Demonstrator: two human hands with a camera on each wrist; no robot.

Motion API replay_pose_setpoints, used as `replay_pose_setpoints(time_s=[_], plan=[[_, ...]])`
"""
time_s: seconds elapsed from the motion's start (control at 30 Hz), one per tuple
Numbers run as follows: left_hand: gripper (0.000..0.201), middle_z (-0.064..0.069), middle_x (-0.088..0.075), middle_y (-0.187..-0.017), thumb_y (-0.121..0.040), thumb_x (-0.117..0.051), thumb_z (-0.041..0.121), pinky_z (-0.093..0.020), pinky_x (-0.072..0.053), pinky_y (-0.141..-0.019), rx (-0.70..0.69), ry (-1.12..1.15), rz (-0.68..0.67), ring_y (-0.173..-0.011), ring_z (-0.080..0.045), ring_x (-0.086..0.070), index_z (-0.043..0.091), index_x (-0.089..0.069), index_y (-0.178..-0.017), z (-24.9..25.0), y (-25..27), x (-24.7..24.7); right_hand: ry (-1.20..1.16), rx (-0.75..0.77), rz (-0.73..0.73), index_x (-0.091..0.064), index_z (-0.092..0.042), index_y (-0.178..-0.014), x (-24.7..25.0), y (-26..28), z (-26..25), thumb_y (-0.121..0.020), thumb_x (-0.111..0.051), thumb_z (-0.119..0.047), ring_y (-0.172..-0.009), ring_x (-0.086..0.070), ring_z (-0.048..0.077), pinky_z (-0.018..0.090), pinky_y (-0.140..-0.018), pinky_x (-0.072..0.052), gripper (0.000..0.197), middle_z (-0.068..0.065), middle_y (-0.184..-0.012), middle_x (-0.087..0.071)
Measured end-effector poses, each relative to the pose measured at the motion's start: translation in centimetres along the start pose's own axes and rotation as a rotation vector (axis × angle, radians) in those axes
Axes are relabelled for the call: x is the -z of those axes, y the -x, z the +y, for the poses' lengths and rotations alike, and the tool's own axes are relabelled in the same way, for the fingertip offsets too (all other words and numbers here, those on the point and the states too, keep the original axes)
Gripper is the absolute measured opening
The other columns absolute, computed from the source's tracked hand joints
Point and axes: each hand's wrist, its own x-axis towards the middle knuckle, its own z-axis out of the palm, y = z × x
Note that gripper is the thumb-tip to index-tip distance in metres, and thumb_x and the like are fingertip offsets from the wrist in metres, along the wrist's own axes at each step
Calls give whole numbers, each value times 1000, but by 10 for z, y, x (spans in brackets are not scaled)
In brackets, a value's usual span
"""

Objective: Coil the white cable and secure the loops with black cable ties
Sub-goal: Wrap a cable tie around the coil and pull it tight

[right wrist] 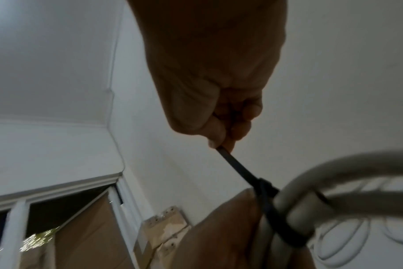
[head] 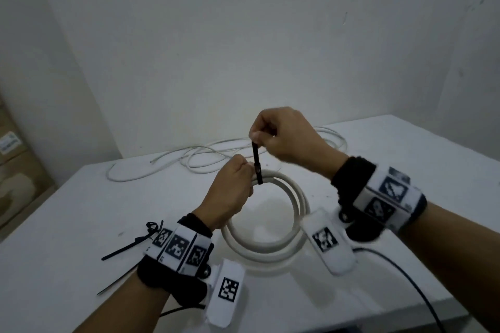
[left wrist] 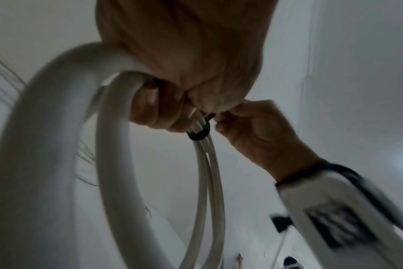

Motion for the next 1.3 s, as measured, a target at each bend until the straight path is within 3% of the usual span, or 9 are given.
replay_pose_setpoints(time_s=[0.17, 0.27, 0.37, 0.53, 0.8, 0.93, 1.07, 1.17, 1.3], plan=[[29, 8, -37, -55, -100, -38, 23, -21, -21, -40, 20, 97, -52, -40, -4, -29, 19, -31, -72, 4, 13, -10, -230, -218, -125, -67, 9, -78, 7, -24, 20, -81, -61, 3, -63, -48, 22, 23, -53, -36, 9, 10, -63, -60], [29, 8, -37, -57, -102, -35, 36, -21, -20, -41, 19, 66, -109, -39, -1, -29, 20, -38, -78, 5, 13, -7, -296, -244, -135, -64, 17, -84, 7, -24, 25, -82, -59, 5, -56, -49, 19, 17, -47, -37, 13, 9, -62, -60], [26, 15, -38, -50, -102, -31, 42, -21, -19, -41, -16, 4, -186, -40, -2, -28, 24, -50, -101, 3, 12, -4, -292, -211, -185, -65, 10, -85, 14, -21, 23, -86, -58, 1, -48, -57, 5, 15, -47, -41, 11, -1, -62, -64], [30, 14, -37, -50, -102, -34, 39, -20, -22, -40, -52, -16, -148, -38, -2, -29, 18, -55, -101, 5, 3, -6, -245, -110, -191, -61, -9, -72, 21, -14, 6, -87, -57, 0, -56, -59, 13, 20, -53, -46, 18, 8, -66, -65], [29, 0, -29, -59, -101, -40, 36, -26, -17, -44, -6, 17, -264, -45, -11, -22, 13, -44, -83, 10, 12, -14, -324, -280, -190, -59, 6, -72, 10, -20, 27, -81, -52, 11, -55, -36, 20, 27, -51, -29, 13, 10, -59, -46], [28, -5, -55, -57, -100, -44, 35, -24, -30, -42, 67, 57, -294, -45, -16, -42, 13, -54, -86, 8, 7, -6, -343, -272, -198, -62, 6, -81, 4, -19, 32, -84, -55, 7, -53, -43, 16, 25, -50, -34, 7, 11, -63, -52], [33, -7, -65, -72, -98, -49, 30, -28, -44, -42, 66, 49, -189, -62, -16, -59, 2, -66, -93, 6, -1, 5, -377, -277, -189, -62, -1, -102, 4, -4, 34, -94, -57, -24, -65, -57, 13, 17, -54, -42, 24, 7, -81, -66], [32, -14, -62, -74, -97, -51, 23, -28, -47, -41, 34, 136, -51, -62, -17, -59, -6, -65, -93, 9, -10, 13, -273, -279, -262, -61, -13, -91, -3, 17, 31, -92, -53, -45, -70, -65, 16, 24, -60, -48, 34, 8, -84, -70], [30, -15, -60, -70, -96, -51, 17, -28, -46, -42, -31, 162, 1, -60, -19, -55, -4, -66, -83, 12, -12, 10, -194, -271, -155, -55, -17, -97, -20, 29, 22, -92, -57, -38, -74, -68, 20, 34, -66, -53, 22, 7, -88, -71]])
